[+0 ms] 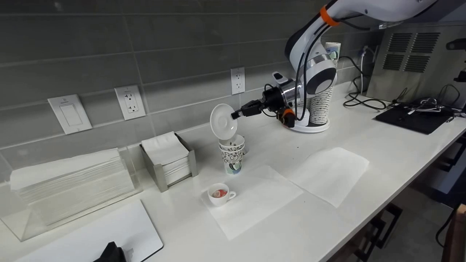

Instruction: Pour the contents on the white plate into the stacked coffee cups on the left.

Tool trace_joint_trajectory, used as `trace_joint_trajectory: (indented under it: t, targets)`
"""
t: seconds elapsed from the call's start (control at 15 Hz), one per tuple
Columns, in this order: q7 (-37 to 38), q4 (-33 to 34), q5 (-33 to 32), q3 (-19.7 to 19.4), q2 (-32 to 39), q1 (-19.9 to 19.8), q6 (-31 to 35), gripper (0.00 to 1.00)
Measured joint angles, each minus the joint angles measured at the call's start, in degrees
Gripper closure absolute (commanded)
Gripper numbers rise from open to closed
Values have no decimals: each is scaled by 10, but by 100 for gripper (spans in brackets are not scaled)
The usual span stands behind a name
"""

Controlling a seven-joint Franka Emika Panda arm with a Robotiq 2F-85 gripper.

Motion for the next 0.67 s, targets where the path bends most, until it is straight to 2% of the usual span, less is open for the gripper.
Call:
trace_joint_trajectory:
  t: [0.27,0.67]
  targets:
    - [-31,-2,8,-8,0,-1,-19,98]
    - [-35,-7,11,-10,-3,0,-23,98]
